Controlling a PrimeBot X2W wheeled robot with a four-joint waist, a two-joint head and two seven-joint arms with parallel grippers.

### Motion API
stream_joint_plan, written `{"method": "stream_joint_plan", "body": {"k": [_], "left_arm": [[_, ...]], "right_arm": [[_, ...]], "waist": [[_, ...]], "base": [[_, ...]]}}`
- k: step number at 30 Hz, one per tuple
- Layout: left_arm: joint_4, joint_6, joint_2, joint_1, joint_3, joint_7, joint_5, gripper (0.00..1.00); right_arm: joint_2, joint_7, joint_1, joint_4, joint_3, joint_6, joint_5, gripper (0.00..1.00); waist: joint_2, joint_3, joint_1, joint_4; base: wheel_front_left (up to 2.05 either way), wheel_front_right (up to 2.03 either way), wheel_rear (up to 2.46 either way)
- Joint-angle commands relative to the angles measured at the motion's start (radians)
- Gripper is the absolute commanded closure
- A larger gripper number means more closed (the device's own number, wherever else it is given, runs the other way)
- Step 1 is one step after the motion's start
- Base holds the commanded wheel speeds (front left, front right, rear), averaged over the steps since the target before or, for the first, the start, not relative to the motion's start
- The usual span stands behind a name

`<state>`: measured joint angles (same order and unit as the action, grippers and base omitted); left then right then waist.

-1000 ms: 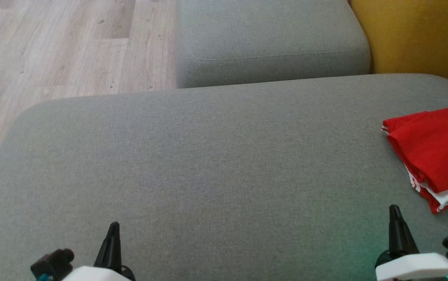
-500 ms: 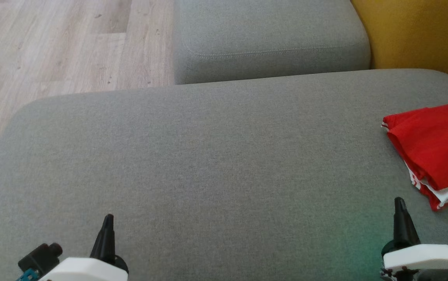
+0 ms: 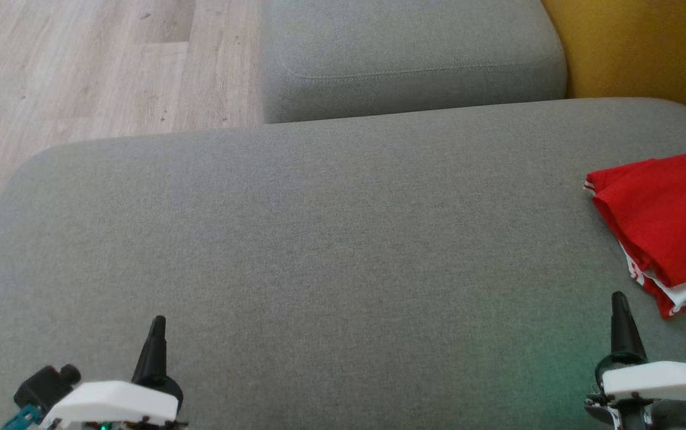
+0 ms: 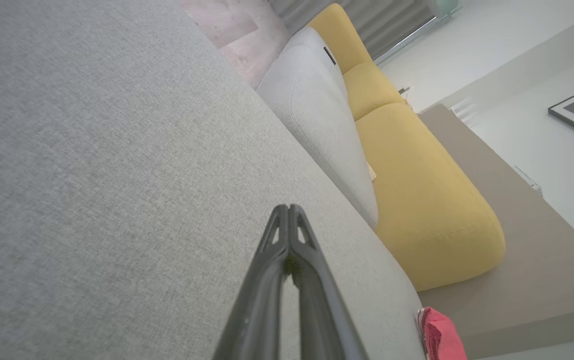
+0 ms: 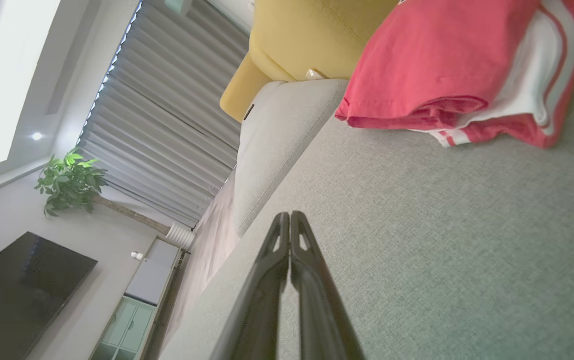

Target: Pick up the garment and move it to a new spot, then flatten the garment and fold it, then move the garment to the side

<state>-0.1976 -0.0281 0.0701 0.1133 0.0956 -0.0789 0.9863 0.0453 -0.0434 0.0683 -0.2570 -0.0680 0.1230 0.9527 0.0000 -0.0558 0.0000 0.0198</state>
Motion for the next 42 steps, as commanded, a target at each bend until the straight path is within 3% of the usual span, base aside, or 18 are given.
{"method": "stream_joint_plan", "body": {"k": [1, 42], "left_arm": [[0.026, -0.012, 0.016, -0.062, -0.032, 0.007, 0.03, 1.0], [-0.031, -0.084, 0.013, -0.186, -0.137, 0.126, 0.53, 1.0]], "right_arm": [[0.005, 0.008, -0.055, 0.03, 0.008, 0.005, 0.031, 1.0], [0.005, 0.127, -0.151, 0.016, -0.036, 0.007, 0.527, 1.0]], "waist": [[0.0, 0.001, 0.0, -0.001], [0.0, 0.047, 0.0, -0.016]], "base": [[0.0, 0.0, 0.0], [0.0, 0.0, 0.0]]}}
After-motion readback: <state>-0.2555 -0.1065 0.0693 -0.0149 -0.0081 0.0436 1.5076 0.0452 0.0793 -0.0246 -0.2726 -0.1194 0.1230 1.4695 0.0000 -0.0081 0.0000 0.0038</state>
